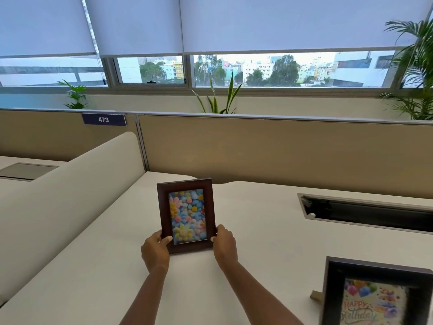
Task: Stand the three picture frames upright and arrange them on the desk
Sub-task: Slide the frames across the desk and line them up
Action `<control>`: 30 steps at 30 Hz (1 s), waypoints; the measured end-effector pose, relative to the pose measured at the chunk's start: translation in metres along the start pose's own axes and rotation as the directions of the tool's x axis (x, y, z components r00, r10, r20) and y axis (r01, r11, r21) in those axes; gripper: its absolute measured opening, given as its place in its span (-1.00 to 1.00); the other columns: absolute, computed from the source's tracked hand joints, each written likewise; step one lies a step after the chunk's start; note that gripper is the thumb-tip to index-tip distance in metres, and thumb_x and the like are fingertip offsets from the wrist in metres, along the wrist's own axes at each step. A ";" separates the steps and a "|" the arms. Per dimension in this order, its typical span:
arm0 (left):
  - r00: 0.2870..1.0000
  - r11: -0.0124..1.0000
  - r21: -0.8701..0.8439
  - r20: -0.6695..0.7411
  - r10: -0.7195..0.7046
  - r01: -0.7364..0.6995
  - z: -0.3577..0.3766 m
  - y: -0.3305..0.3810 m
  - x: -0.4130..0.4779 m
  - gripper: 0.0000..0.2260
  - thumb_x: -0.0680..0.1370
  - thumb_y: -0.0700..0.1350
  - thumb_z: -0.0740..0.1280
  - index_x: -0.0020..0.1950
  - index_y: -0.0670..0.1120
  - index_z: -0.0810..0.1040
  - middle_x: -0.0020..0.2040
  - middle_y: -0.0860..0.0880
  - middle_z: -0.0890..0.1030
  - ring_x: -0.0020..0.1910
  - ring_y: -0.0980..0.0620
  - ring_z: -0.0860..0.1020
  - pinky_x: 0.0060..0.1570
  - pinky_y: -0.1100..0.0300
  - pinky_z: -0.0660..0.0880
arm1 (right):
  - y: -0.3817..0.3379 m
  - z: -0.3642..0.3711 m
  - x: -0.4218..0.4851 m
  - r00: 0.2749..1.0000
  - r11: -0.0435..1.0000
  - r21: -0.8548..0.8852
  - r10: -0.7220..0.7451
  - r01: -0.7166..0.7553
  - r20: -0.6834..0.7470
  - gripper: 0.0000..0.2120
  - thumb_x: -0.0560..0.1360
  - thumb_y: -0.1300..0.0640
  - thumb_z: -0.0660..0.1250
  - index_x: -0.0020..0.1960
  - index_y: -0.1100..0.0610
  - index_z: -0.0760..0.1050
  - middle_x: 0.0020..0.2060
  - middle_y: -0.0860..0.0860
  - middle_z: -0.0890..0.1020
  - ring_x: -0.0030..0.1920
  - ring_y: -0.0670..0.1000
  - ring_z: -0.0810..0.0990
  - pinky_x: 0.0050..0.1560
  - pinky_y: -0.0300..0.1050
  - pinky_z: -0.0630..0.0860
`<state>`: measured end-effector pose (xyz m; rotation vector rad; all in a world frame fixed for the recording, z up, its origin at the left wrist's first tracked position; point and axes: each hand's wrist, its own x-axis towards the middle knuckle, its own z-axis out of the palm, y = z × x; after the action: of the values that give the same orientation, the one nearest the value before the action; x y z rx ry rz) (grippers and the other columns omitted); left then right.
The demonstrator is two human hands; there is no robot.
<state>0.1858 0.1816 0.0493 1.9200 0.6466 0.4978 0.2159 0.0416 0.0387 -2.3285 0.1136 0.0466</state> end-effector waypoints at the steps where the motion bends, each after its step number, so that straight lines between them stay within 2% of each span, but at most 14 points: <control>1: 1.000 1.000 -0.002 0.002 0.001 -0.001 0.000 0.000 0.000 -0.71 0.47 -0.34 0.35 0.19 -0.37 0.52 0.10 -0.40 0.60 0.08 -0.35 0.54 0.10 -0.11 0.46 | 0.001 0.001 0.000 1.000 1.000 -0.004 0.001 -0.001 0.005 -0.82 0.54 0.31 0.15 0.13 0.27 0.41 0.10 0.19 0.58 0.09 0.13 0.58 0.07 -0.05 0.52; 9: 0.999 0.999 0.029 0.033 0.016 -0.017 -0.001 -0.007 -0.004 -0.69 0.51 -0.29 0.32 0.23 -0.36 0.48 0.14 -0.37 0.58 0.13 -0.35 0.53 0.12 -0.13 0.47 | 0.005 0.005 -0.003 1.000 0.998 0.055 0.004 -0.005 0.007 -0.79 0.55 0.31 0.13 0.16 0.26 0.41 0.11 0.18 0.58 0.10 0.12 0.56 0.09 -0.04 0.53; 13: 0.998 0.999 0.046 0.051 -0.021 0.019 -0.002 -0.010 -0.007 -0.67 0.53 -0.26 0.30 0.26 -0.34 0.46 0.18 -0.37 0.56 0.16 -0.36 0.51 0.15 -0.14 0.45 | 0.011 0.005 -0.011 0.999 0.997 0.071 -0.010 0.007 0.035 -0.71 0.53 0.33 0.17 0.24 0.23 0.39 0.17 0.17 0.56 0.15 0.12 0.54 0.18 -0.04 0.51; 16: 0.995 0.997 0.050 0.080 -0.066 0.062 -0.001 -0.015 -0.013 -0.63 0.53 -0.26 0.30 0.32 -0.33 0.40 0.22 -0.37 0.53 0.21 -0.34 0.48 0.20 -0.14 0.42 | 0.018 0.006 -0.023 0.998 0.998 0.064 -0.012 0.008 0.058 -0.62 0.53 0.32 0.18 0.34 0.21 0.29 0.26 0.15 0.48 0.25 0.10 0.47 0.27 -0.09 0.41; 19: 0.992 0.995 0.046 0.085 -0.095 0.091 0.002 -0.020 -0.022 -0.50 0.51 -0.27 0.32 0.40 -0.35 0.25 0.32 -0.39 0.42 0.30 -0.34 0.41 0.29 -0.15 0.34 | 0.025 0.004 -0.038 0.997 0.998 0.064 -0.015 0.010 0.072 -0.52 0.55 0.29 0.17 0.44 0.19 0.13 0.37 0.12 0.36 0.36 0.07 0.36 0.34 -0.16 0.29; 22: 0.993 0.993 0.010 0.008 -0.120 0.120 0.006 -0.017 -0.036 -0.40 0.48 -0.30 0.35 0.44 -0.35 0.14 0.38 -0.42 0.30 0.34 -0.38 0.33 0.29 -0.19 0.32 | 0.032 0.001 -0.055 0.996 0.998 0.052 -0.024 0.020 0.084 -0.48 0.56 0.26 0.18 0.46 0.17 0.08 0.41 0.09 0.31 0.39 0.04 0.32 0.35 -0.20 0.26; 26: 0.992 0.997 -0.067 -0.118 -0.051 0.043 0.016 -0.007 -0.076 -0.48 0.49 -0.32 0.32 0.41 -0.30 0.22 0.37 -0.38 0.31 0.34 -0.35 0.33 0.26 -0.23 0.34 | 0.040 -0.012 -0.090 0.990 0.996 0.058 -0.078 0.072 0.116 -0.49 0.55 0.25 0.17 0.46 0.12 0.11 0.40 0.05 0.32 0.38 0.00 0.32 0.36 -0.21 0.26; 30: 0.999 0.987 -0.154 -0.030 0.038 -0.042 0.031 0.002 -0.122 -0.60 0.54 -0.27 0.25 0.38 -0.21 0.32 0.36 -0.28 0.37 0.32 -0.24 0.38 0.26 -0.13 0.38 | 0.046 -0.042 -0.127 0.961 0.960 0.067 -0.275 0.272 0.035 -0.59 0.56 0.24 0.13 0.40 0.05 0.25 0.31 -0.04 0.44 0.28 -0.11 0.43 0.29 -0.35 0.29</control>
<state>0.1102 0.0822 0.0316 1.7851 0.5707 0.5840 0.0851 -0.0112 0.0432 -2.2596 -0.2265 -0.0437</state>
